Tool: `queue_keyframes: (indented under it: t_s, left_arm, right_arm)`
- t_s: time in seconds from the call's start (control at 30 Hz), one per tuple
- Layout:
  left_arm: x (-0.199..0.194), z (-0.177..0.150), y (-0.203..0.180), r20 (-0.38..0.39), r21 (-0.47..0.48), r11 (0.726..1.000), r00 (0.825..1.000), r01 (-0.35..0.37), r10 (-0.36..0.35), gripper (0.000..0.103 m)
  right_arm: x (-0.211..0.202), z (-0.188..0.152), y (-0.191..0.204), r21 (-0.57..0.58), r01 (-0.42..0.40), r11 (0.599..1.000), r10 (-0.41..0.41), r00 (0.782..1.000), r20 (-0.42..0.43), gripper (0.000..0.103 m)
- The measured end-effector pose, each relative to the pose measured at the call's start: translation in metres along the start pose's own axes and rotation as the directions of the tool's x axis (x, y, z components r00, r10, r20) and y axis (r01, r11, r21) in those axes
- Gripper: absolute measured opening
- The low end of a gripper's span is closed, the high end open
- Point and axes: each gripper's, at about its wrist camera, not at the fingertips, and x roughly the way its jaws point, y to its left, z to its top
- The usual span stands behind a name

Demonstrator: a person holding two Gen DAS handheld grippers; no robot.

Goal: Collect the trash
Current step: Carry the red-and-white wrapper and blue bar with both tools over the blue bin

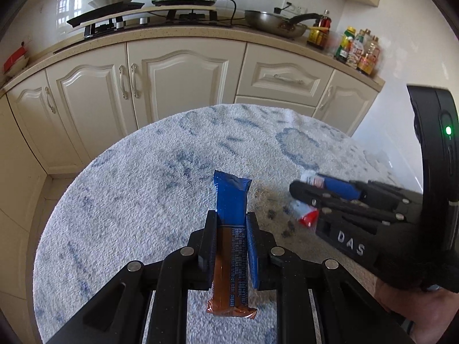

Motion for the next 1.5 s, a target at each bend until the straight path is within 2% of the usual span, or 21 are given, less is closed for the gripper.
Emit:
queue_keyframes:
  t_s: [0.07, 0.27, 0.6, 0.9, 1.07, 1.23, 1.37, 1.5]
  left_arm:
    - [-0.008, -0.004, -0.001, 0.006, 0.000, 1.000, 1.000, 0.005, -0.005, 0.015]
    - [-0.033, -0.015, -0.014, 0.018, 0.017, 1.000, 1.000, 0.019, -0.019, 0.015]
    - [-0.097, -0.033, -0.068, 0.081, 0.099, 0.993, 0.994, 0.060, -0.068, 0.015]
    - [-0.155, -0.048, -0.144, 0.132, 0.220, 0.966, 0.977, 0.137, -0.169, 0.015]
    - [-0.178, -0.055, -0.207, 0.128, 0.315, 0.922, 0.953, 0.223, -0.274, 0.015]
    - [-0.181, -0.068, -0.285, 0.055, 0.410, 0.852, 0.924, 0.326, -0.380, 0.015]
    - [-0.174, -0.089, -0.351, -0.038, 0.467, 0.780, 0.891, 0.417, -0.453, 0.015]
    - [-0.162, -0.109, -0.403, -0.130, 0.492, 0.725, 0.864, 0.482, -0.487, 0.015]
  right_arm:
    - [-0.008, -0.011, 0.002, 0.002, -0.046, 0.999, 0.046, 0.999, -0.002, 0.020]
    - [-0.042, -0.042, -0.007, 0.053, -0.096, 0.994, 0.095, 0.995, 0.013, 0.020]
    - [-0.128, -0.075, -0.039, 0.114, -0.075, 0.991, 0.063, 0.992, 0.106, 0.020]
    - [-0.210, -0.107, -0.083, 0.183, -0.034, 0.983, -0.007, 0.976, 0.218, 0.020]
    - [-0.268, -0.132, -0.125, 0.258, 0.022, 0.966, -0.097, 0.954, 0.284, 0.020]
    - [-0.318, -0.170, -0.176, 0.360, 0.107, 0.927, -0.225, 0.926, 0.304, 0.020]
    - [-0.353, -0.211, -0.223, 0.464, 0.177, 0.868, -0.332, 0.902, 0.277, 0.020]
    - [-0.374, -0.250, -0.264, 0.544, 0.235, 0.805, -0.412, 0.882, 0.228, 0.020]
